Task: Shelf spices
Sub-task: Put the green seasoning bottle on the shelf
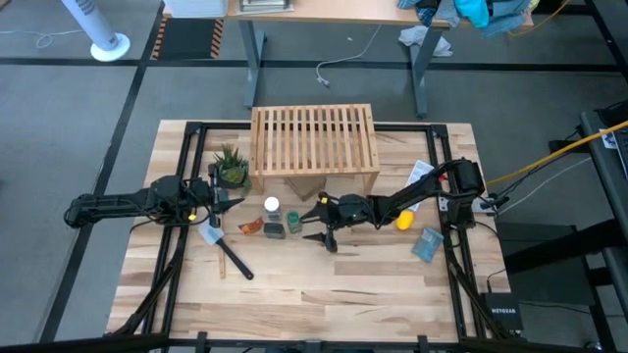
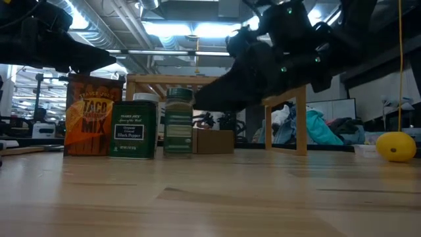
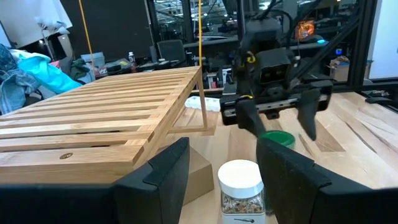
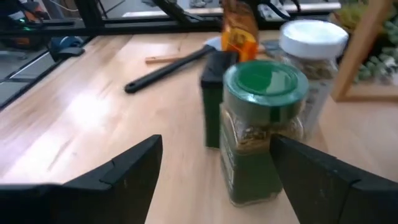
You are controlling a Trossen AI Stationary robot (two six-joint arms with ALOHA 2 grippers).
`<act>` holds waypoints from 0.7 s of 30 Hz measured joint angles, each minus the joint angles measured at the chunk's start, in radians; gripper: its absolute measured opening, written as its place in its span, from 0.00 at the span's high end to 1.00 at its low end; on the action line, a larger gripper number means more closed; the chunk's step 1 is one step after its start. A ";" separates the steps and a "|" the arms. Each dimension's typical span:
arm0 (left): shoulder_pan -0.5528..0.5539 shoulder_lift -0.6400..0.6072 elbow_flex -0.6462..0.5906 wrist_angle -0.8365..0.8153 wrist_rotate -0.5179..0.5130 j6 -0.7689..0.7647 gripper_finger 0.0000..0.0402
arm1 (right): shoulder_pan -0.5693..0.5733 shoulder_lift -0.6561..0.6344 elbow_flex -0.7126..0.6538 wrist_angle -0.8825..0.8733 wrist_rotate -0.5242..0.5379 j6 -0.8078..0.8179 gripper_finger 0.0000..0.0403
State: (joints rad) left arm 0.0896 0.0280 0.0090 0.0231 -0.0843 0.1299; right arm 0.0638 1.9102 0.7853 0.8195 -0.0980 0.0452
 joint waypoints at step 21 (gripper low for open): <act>0.000 0.000 0.000 0.000 0.000 0.000 0.55 | 0.021 0.002 0.020 -0.033 0.184 0.008 0.25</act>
State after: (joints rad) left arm 0.0895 0.0280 0.0090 0.0231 -0.0845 0.1299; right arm 0.0845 1.9118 0.8051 0.7863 0.0864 0.0532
